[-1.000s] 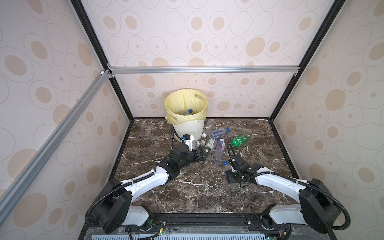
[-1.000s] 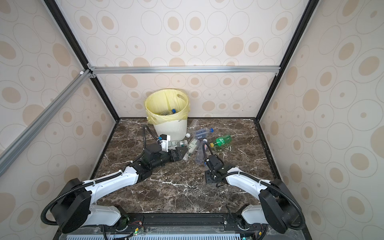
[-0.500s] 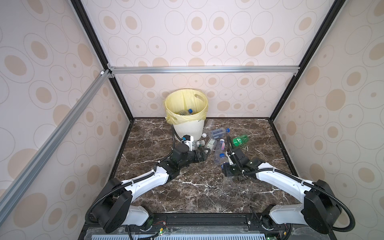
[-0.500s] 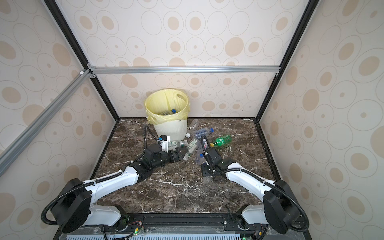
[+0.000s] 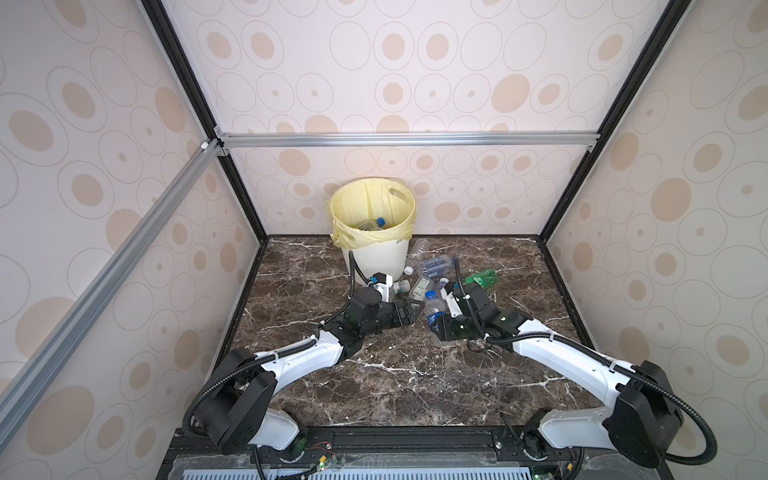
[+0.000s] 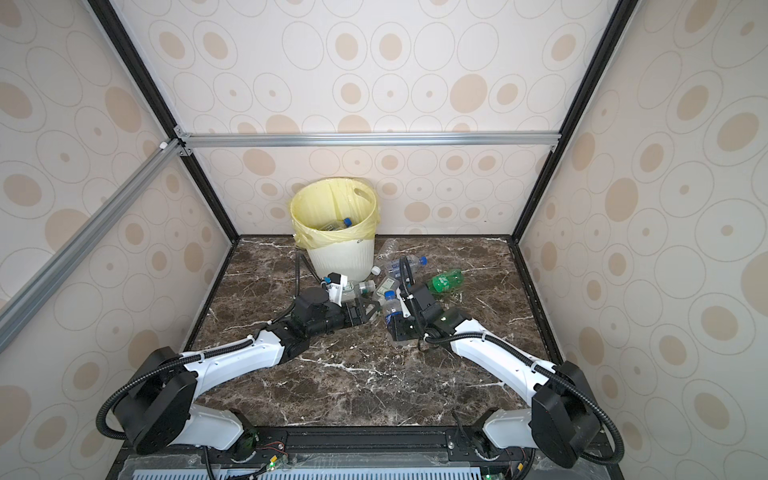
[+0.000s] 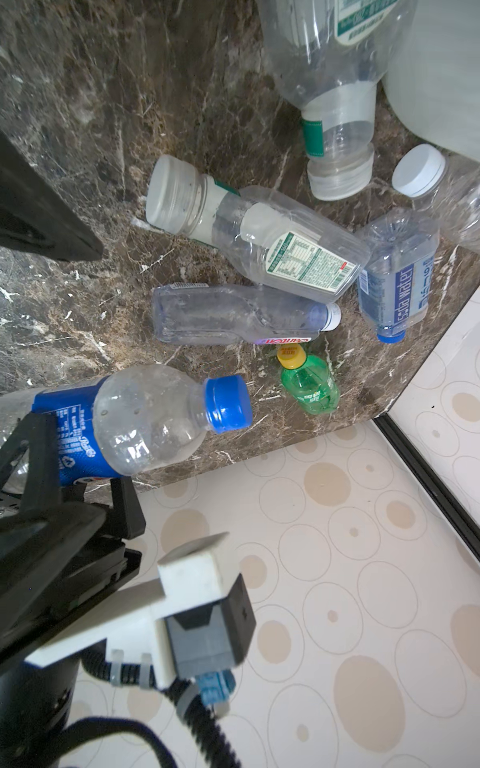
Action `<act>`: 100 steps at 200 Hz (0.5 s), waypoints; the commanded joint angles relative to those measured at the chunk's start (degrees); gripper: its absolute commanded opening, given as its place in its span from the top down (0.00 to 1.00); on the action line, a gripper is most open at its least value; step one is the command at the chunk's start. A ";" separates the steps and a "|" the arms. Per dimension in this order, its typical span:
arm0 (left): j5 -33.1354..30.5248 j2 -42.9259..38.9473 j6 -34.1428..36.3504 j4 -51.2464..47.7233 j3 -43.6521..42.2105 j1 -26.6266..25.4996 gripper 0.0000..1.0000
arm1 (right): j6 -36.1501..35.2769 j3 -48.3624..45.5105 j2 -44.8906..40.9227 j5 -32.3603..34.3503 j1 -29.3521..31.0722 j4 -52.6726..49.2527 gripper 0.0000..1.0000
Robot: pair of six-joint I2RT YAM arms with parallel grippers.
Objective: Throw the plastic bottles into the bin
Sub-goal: 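Pass the Pepsi bottle from the right gripper into the left gripper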
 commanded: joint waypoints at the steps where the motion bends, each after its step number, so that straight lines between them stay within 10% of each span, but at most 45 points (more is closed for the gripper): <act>1: 1.04 0.58 -1.03 2.11 2.69 0.25 0.12 | -1.19 1.57 -1.16 -1.28 1.59 1.40 0.52; 100: 1.14 0.97 -1.58 3.15 3.84 1.51 0.29 | -4.34 -1.25 -4.44 -3.66 5.29 6.15 0.54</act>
